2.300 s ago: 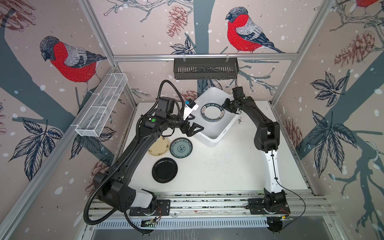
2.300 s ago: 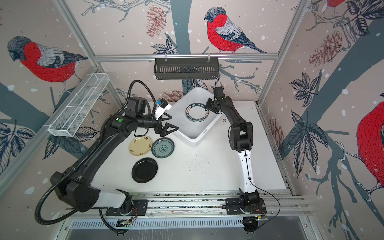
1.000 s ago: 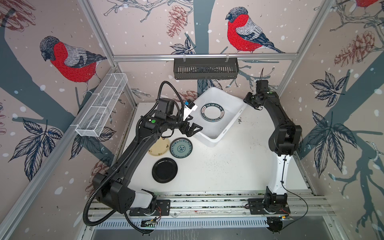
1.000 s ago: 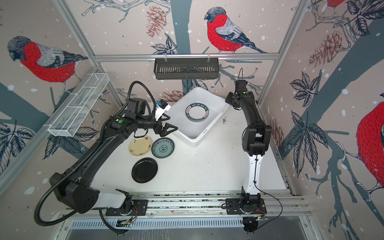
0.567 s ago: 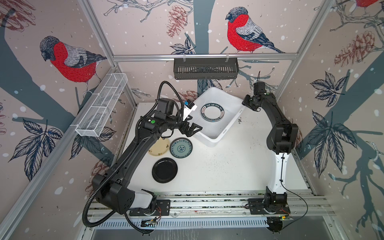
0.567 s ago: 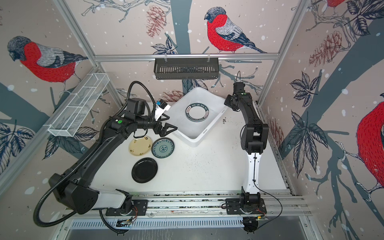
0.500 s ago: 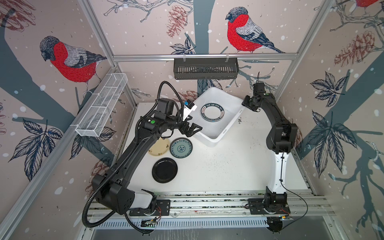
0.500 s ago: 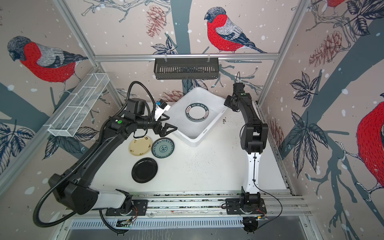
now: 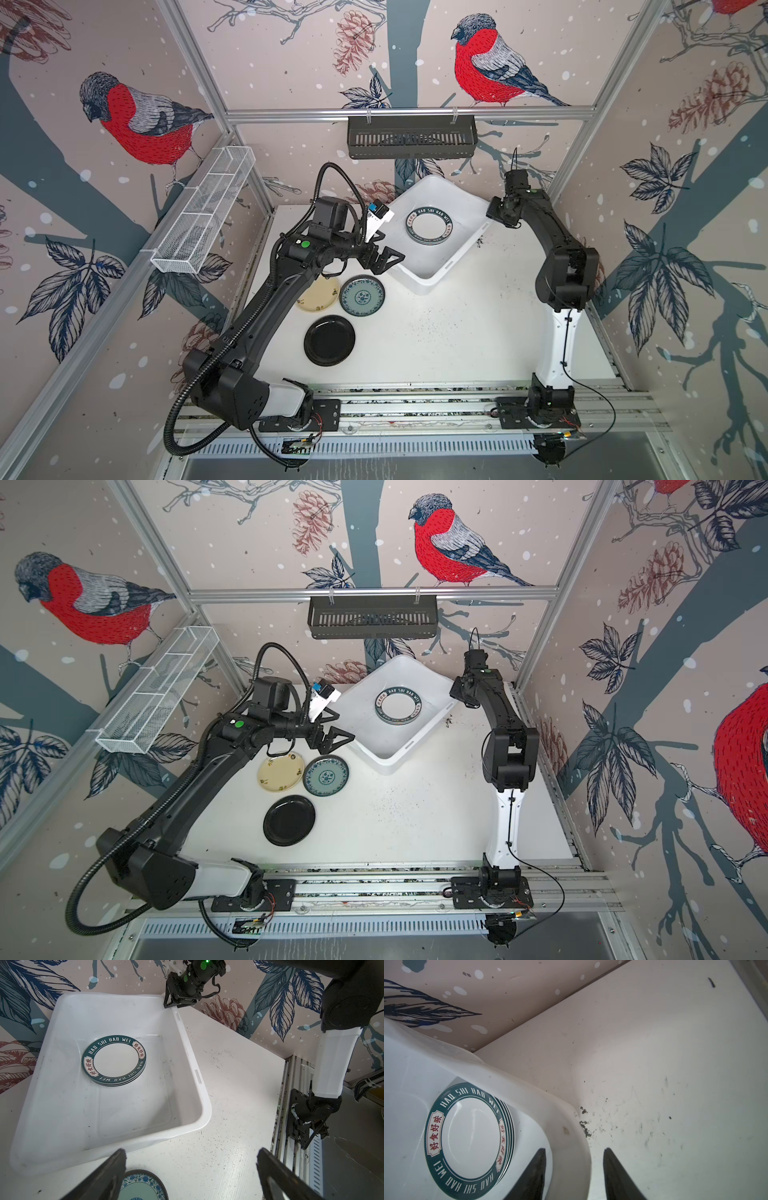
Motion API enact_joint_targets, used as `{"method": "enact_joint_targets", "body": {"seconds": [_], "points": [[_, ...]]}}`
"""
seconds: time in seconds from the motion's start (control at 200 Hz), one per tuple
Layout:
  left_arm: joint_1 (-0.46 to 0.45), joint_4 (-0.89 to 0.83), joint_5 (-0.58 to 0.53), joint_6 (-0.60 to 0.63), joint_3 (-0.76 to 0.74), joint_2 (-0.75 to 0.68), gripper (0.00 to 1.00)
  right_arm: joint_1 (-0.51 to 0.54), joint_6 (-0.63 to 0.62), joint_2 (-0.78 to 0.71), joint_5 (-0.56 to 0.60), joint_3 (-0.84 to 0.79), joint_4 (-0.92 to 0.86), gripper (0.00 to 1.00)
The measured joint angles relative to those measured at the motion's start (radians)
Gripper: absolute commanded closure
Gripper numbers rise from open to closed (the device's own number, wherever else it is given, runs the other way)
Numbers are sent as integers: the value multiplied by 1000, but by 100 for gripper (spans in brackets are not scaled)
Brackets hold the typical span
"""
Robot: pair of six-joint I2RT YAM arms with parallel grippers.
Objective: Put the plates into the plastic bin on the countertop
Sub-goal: 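Raise the right gripper out of the bin and draw it back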
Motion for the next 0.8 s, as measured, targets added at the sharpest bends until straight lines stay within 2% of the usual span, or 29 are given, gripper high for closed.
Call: {"method": "enact_joint_targets", "body": {"seconds": [0.47,0.625,0.801], "points": [[0,0,14,0,-5,-1,2,16,-10,-266,81,-397,83,52],[2,15,-2,-20,-5,2,2,-1,-17,-309,61,-412,86,50],[40,48,-42,-62,-5,5,2,-6,-16,-343,-5,-351,119,50]]}}
